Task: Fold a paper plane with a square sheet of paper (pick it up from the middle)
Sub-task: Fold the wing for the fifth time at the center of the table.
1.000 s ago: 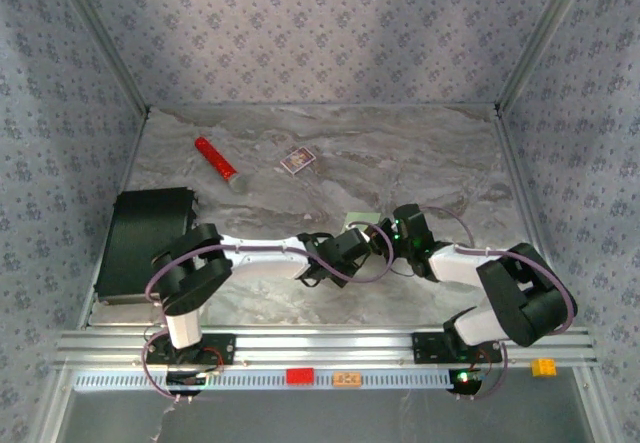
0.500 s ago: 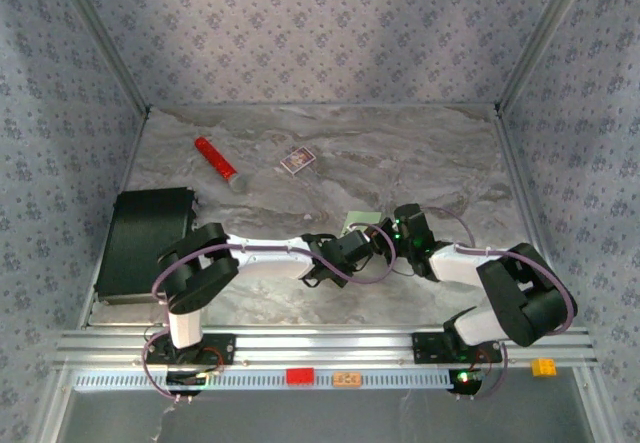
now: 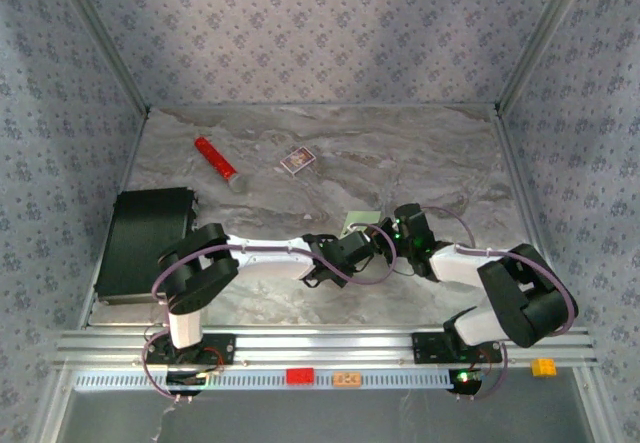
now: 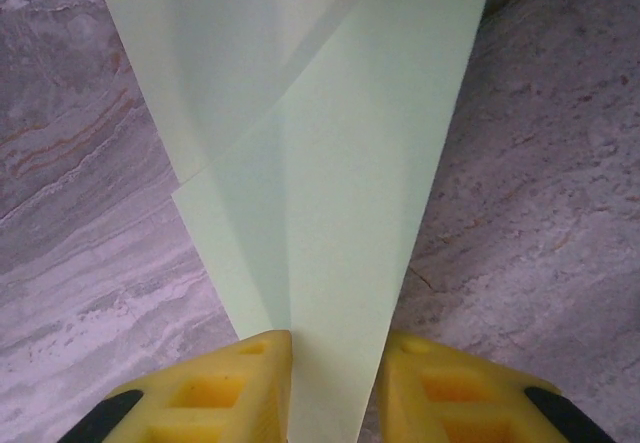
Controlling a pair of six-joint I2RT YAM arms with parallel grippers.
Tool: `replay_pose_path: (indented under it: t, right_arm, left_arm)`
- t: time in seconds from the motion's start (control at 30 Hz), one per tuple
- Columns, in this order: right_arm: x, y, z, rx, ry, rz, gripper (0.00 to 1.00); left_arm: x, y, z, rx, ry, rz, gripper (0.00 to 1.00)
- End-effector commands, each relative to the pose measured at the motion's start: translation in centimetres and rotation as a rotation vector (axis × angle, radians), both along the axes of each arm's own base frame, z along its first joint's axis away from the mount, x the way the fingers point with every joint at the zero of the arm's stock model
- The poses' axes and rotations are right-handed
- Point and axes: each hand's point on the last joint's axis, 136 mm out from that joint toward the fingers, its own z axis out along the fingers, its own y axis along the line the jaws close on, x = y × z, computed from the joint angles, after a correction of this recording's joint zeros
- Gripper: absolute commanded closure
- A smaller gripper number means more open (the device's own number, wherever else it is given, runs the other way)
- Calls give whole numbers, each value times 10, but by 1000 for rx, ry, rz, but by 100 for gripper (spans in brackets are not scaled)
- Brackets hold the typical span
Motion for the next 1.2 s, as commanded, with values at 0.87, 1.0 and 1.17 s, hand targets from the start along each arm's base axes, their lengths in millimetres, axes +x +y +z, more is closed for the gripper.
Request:
replay_pose_path:
  t: [0.87, 1.0, 1.17]
  right_arm:
    - [-3, -1, 3, 7, -1, 9, 97]
    - [-3, -1, 4, 8, -3, 11, 97]
    - [-3, -2, 4, 2, -2, 10, 96]
  left_arm:
    - [9, -11, 7, 11, -63, -9, 73]
    - [9, -10, 7, 13, -63, -9, 78]
    - [9, -9, 6, 17, -65, -10, 80]
